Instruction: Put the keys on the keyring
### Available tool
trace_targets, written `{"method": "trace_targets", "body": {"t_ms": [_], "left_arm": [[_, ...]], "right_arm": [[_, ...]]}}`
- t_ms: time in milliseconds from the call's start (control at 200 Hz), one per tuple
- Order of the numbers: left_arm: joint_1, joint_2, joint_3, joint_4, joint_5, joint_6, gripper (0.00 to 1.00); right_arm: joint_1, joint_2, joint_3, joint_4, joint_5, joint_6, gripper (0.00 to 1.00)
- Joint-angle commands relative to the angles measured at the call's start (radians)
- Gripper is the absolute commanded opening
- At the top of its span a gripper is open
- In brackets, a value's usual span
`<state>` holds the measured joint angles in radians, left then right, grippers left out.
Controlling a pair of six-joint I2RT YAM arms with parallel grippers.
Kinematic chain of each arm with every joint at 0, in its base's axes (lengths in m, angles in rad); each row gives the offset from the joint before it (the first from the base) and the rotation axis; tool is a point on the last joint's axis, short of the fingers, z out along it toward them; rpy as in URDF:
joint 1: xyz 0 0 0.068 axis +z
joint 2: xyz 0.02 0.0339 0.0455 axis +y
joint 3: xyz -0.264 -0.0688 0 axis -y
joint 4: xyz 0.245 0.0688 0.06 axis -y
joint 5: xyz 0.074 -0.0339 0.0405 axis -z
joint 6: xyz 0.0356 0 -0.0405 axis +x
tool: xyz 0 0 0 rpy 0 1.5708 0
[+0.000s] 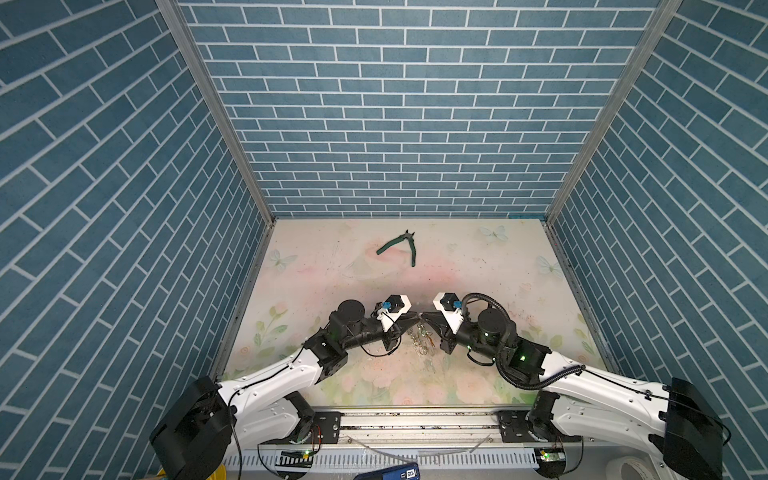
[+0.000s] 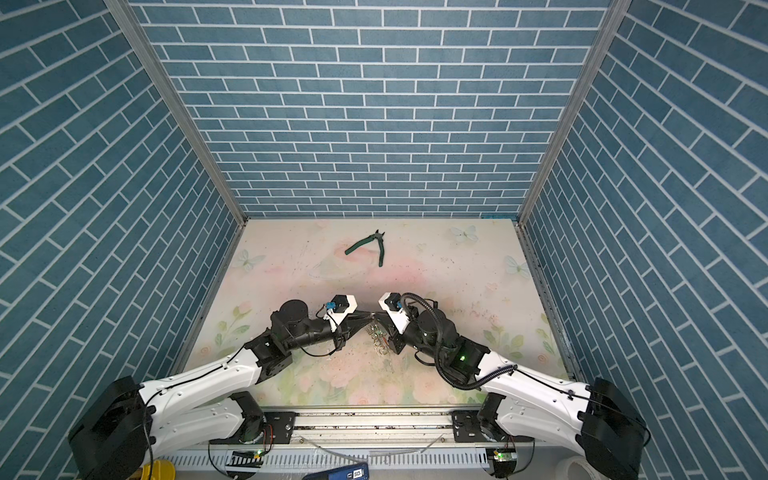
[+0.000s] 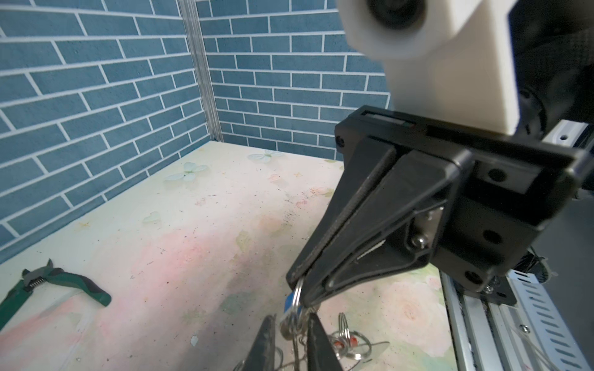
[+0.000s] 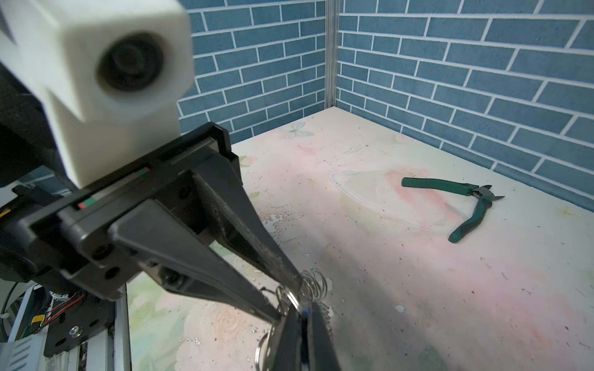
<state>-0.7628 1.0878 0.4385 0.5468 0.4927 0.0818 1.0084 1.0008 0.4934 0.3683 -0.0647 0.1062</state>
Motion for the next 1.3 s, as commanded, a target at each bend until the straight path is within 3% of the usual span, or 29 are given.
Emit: {"method": "trace_targets", "body": {"t_ms": [0,135,290,390,480,590,675,960,1295], "left_arm": [[-0.003,-0.007,0.015,0.028,0.015,-0.011,0.11],[-0.003,0.003,0.021,0.012,0.018,-0.004,0.03],[-0.003,0.015,0.033,-0.016,0.029,0.008,0.05],[-0.002,0.015,0.046,-0.041,0.032,0.018,0.0],[-0.003,0.005,0.082,-0.134,0.022,0.054,0.0],[-0.003,-0.018,0.132,-0.265,0.019,0.114,0.0],[-0.004,-0.024,0.149,-0.312,0.04,0.133,0.0],[-0.009,-0.007,0.192,-0.391,0.147,0.162,0.0],[-0.01,0.015,0.214,-0.426,0.207,0.173,0.0]], "right_arm": [[-0.002,0.007,-0.024,0.079,-0.017,0.03,0.0],[-0.002,0.006,-0.027,0.09,-0.017,0.031,0.0],[-0.002,0.006,-0.031,0.099,-0.043,0.033,0.0],[-0.002,0.002,-0.024,0.066,-0.065,0.009,0.0],[-0.001,-0.026,0.011,-0.087,-0.073,-0.09,0.0],[-0.002,-0.078,0.061,-0.324,-0.066,-0.266,0.11],[-0.002,-0.108,0.09,-0.428,-0.063,-0.361,0.14],[-0.002,-0.142,0.099,-0.419,-0.132,-0.493,0.21],[-0.016,-0.171,0.149,-0.457,-0.191,-0.503,0.21]]}}
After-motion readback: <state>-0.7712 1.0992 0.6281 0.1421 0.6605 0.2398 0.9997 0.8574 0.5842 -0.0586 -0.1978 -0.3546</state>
